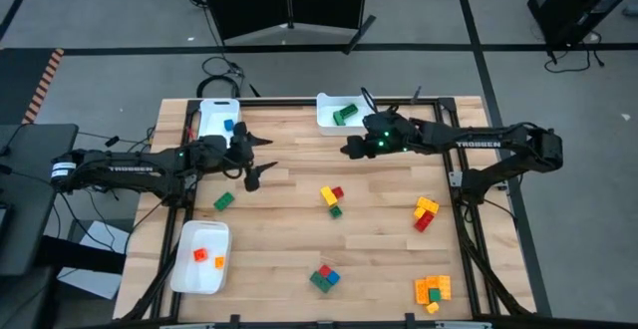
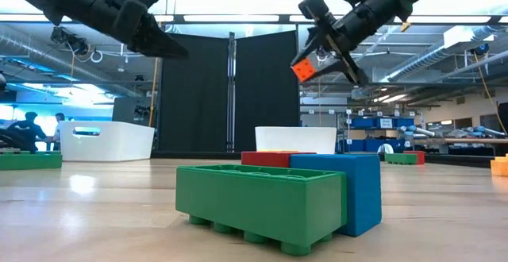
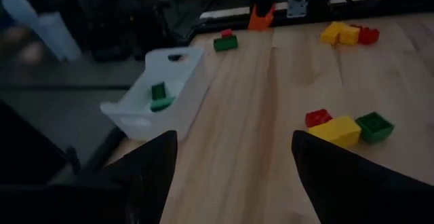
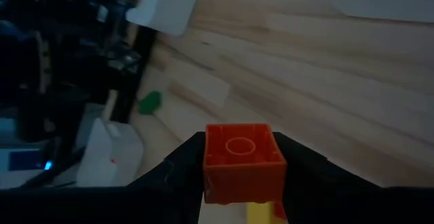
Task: Sort blocks by size
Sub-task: Put the orange 4 stud game piece into the bottom white bin
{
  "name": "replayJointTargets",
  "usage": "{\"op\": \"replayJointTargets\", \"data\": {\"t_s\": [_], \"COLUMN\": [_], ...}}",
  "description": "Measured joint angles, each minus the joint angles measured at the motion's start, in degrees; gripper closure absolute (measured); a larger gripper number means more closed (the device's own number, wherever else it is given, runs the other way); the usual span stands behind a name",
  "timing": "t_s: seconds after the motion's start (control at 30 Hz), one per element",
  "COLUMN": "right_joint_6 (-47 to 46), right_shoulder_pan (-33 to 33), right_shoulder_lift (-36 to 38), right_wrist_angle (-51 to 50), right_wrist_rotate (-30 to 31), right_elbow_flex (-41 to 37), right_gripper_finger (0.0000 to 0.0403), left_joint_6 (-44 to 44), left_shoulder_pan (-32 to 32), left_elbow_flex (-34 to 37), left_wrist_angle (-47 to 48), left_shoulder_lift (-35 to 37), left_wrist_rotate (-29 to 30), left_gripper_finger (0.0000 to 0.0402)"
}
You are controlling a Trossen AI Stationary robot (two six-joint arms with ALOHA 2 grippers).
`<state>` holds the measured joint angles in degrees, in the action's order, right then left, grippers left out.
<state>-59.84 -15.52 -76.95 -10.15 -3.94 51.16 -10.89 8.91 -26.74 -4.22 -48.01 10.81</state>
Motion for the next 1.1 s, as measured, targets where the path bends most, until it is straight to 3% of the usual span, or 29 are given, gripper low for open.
{"op": "replayJointTargets", "data": {"t_s": [0.1,0.3,0.63,0.83,1.1], "right_joint_6": [0.9,7.3,7.0,6.4,5.9], "right_shoulder_pan": [1.2,3.6,4.0,4.2,4.3], "right_shoulder_lift": [0.0,0.0,0.0,-1.9,-4.5], "right_wrist_angle": [3.6,14.1,19.1,22.2,28.4], "right_wrist_rotate": [0.3,0.3,-3.9,-7.0,-10.7], "right_elbow_flex": [0.0,0.0,0.0,0.0,0.0], "right_gripper_finger": [0.0245,0.0245,0.0245,0.0245,0.0245], "left_joint_6": [-3.7,-2.2,0.7,1.0,1.1], "left_shoulder_pan": [0.0,-0.2,-2.7,-3.6,-3.8], "left_elbow_flex": [0.0,0.0,-1.6,-8.6,-14.5], "left_wrist_angle": [-2.7,-12.1,-43.3,-44.2,-43.8], "left_shoulder_lift": [-0.7,-5.7,-22.7,-31.7,-37.3], "left_wrist_rotate": [-0.6,-4.1,-3.7,-3.5,-4.1], "left_gripper_finger": [0.0101,0.0101,0.0101,0.0101,0.0101]}}
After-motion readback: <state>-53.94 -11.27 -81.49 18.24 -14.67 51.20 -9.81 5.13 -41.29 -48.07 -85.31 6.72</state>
